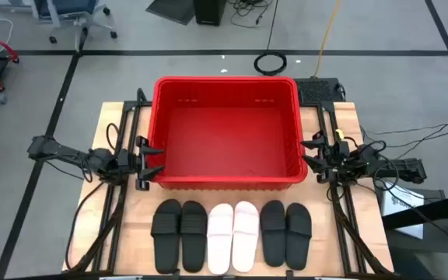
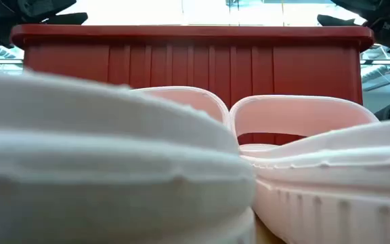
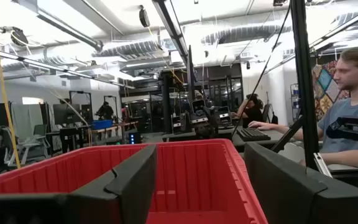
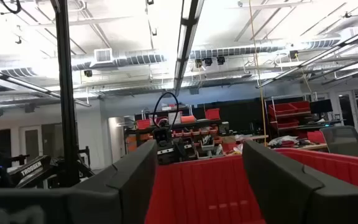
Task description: Pick and place slides into bin
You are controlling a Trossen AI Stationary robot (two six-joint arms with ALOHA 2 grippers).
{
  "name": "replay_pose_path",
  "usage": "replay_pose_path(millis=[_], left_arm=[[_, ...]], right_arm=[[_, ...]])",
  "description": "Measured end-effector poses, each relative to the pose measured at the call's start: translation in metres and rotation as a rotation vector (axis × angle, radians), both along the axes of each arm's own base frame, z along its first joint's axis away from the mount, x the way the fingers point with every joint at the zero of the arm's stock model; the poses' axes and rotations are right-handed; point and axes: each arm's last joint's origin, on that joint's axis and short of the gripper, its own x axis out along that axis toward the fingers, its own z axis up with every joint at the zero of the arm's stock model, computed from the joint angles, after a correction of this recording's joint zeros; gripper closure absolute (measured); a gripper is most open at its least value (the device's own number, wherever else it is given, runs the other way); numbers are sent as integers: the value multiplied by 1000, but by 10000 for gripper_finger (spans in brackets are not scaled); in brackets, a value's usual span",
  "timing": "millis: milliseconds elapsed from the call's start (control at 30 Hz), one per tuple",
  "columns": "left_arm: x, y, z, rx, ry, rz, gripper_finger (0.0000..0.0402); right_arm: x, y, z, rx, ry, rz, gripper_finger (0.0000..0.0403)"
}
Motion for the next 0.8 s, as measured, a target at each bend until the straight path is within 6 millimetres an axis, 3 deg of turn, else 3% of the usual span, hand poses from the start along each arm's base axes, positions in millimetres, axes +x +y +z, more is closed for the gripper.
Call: replay_pose_path(millis=[800], left_arm=[[0, 0, 0, 0, 0, 0, 153]], right_arm=[[0, 0, 0, 0, 0, 0, 176]])
